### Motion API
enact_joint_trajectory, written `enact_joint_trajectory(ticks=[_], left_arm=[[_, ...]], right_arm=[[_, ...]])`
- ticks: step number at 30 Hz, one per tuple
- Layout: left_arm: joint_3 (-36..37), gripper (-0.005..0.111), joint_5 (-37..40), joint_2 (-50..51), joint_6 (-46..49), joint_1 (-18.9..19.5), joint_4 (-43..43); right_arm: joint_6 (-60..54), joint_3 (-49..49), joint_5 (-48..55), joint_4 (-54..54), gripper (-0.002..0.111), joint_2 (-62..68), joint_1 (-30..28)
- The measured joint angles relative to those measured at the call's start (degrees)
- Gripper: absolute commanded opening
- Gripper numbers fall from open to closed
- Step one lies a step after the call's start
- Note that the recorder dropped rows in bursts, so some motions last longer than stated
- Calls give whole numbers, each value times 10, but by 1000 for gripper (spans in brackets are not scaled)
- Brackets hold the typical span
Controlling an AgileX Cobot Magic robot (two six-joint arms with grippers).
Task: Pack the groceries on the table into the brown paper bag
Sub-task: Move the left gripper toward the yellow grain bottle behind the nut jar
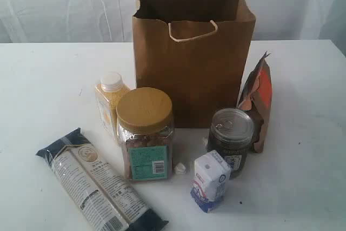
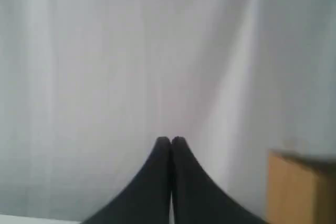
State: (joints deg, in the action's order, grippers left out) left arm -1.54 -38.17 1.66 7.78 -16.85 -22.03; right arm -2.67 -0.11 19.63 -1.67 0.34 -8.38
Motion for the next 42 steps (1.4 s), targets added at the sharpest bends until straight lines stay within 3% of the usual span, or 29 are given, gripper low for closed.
enact_joint_trajectory(ticks=[3, 5, 7, 11, 13, 17, 23, 28, 30, 33, 37, 40, 41, 42], left_arm=[[-59, 0, -93, 44, 74, 0, -191], [-110, 0, -123, 92, 113, 0, -249], [-163, 0, -128, 157, 146, 0, -237], [-272, 0, -99, 299, 235, 0, -96], [-343, 0, -21, 388, 304, 0, -43], [-477, 0, 233, 582, 396, 1, -21], [-603, 0, 604, 790, 390, 44, -17], [-644, 0, 772, 846, 345, 120, -37], [-646, 0, 802, 857, 355, 149, -70], [-641, 1, 815, 873, 445, 171, -142], [-638, 21, 844, 889, 724, 173, -235], [-638, 53, 874, 890, 889, 173, -240], [-637, 66, 874, 890, 904, 173, -237], [-637, 71, 864, 890, 906, 173, -235]], right_arm=[[0, 0, 0, 0, 0, 0, 0], [0, 0, 0, 0, 0, 0, 0], [0, 0, 0, 0, 0, 0, 0], [0, 0, 0, 0, 0, 0, 0], [0, 0, 0, 0, 0, 0, 0], [0, 0, 0, 0, 0, 0, 0], [0, 0, 0, 0, 0, 0, 0], [0, 0, 0, 0, 0, 0, 0], [0, 0, 0, 0, 0, 0, 0], [0, 0, 0, 0, 0, 0, 0], [0, 0, 0, 0, 0, 0, 0], [0, 0, 0, 0, 0, 0, 0], [0, 0, 0, 0, 0, 0, 0], [0, 0, 0, 0, 0, 0, 0]])
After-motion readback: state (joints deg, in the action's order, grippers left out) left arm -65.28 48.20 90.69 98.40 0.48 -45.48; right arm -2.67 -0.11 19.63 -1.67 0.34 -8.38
